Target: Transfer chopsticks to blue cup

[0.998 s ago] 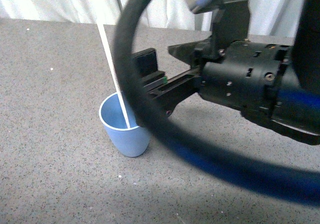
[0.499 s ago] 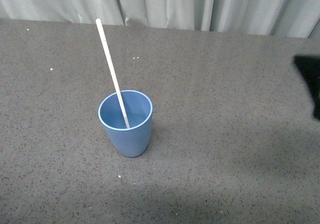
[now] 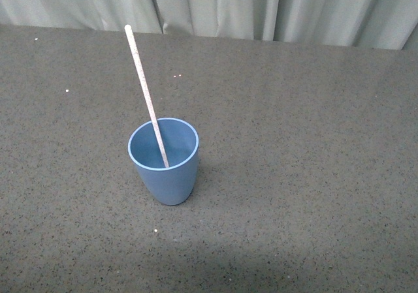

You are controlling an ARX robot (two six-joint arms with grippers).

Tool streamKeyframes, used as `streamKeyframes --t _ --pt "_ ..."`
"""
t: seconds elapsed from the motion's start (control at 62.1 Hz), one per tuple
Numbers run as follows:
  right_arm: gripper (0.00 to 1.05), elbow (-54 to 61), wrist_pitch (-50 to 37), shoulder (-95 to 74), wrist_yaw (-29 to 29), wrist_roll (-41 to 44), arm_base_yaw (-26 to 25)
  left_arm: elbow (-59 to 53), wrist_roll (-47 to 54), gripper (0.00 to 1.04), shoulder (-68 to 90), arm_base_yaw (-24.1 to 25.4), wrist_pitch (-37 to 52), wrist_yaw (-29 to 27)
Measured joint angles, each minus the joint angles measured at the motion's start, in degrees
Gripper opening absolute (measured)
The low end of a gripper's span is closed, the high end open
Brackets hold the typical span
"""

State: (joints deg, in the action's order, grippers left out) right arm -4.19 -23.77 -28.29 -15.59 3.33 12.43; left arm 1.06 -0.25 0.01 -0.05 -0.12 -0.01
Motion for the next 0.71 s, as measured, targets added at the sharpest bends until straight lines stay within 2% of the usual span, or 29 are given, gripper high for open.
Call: streamKeyframes --t 0.048,0.064,0.097,0.241,0.29,0.37,0.708 --pt "0.65 0.37 0.85 1.18 3.52 -0.79 -1.11 0.00 0.00 0.98 0.00 0.00 0.00 0.00" --pt "0.59 0.74 1.55 2.12 5.27 -1.44 -1.92 0.00 0.02 0.98 0.00 0.00 0.00 0.00" --pt "0.53 1.05 2.27 3.04 6.47 -1.81 -2.67 0.00 0.00 0.98 0.00 0.00 0.00 0.00" --pt "0.28 1.81 4.74 6.71 8.66 -2.51 -5.14 0.00 0.02 0.98 0.00 0.00 0.00 0.00" --pt "0.13 2.62 5.68 8.52 14.47 -2.64 -9.46 0.00 0.00 0.98 0.00 0.00 0.00 0.00" --pt "0.01 3.93 5.70 10.12 15.02 -2.56 -12.00 0.00 0.00 0.98 0.00 0.00 0.00 -0.02" --pt "0.01 3.93 11.89 16.57 15.63 -2.93 -12.28 0.00 0.00 0.98 0.00 0.00 0.00 0.00"
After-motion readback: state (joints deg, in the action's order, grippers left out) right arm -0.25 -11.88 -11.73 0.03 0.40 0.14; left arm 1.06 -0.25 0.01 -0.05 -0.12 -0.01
